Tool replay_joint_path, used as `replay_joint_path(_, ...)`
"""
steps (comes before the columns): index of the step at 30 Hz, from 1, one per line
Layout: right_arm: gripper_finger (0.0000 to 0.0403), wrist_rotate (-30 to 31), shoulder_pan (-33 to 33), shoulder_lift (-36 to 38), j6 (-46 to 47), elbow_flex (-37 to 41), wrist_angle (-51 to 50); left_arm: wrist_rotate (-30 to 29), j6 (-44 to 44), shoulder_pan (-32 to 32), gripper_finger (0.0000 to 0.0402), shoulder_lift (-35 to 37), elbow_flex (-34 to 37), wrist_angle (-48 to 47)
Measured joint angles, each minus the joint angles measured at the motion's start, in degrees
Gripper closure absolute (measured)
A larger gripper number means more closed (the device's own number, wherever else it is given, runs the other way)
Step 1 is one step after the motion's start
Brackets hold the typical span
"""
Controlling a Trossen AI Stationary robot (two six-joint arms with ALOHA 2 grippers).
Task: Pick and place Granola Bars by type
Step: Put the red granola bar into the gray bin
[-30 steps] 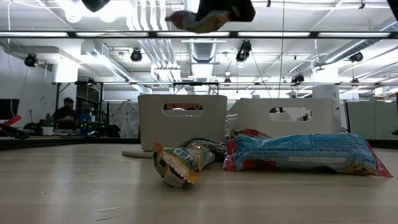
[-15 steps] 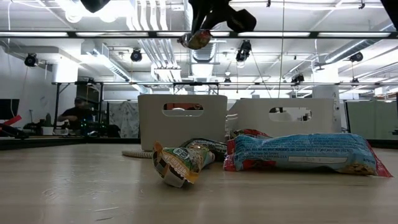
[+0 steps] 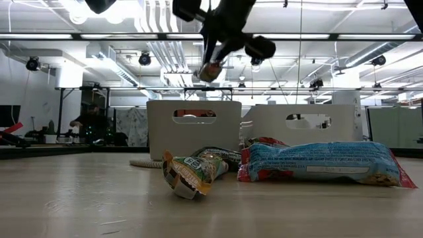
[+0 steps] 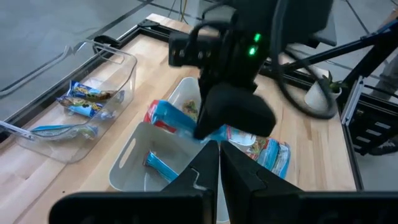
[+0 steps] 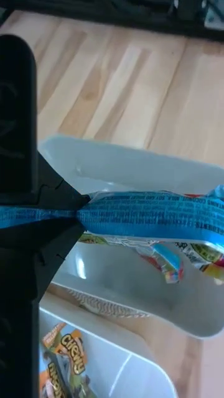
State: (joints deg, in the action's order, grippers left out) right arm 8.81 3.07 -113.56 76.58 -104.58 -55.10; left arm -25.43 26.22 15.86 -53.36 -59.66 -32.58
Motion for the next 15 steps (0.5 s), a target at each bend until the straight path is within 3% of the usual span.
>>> replay_joint_path(11, 0.0385, -2.51, 0.02, 0.11, 0.55, 4.0, 1.31, 0.0, -0.02, 0.0, 0.0402, -0.02, 0.0, -0.02)
replay_joint_path(15, 0.0367, -3.93, 0.02, 0.13, -0.47, 4.36, 1.42, 0.0, -0.03, 0.0, 0.0402, -0.02, 0.0, -0.02)
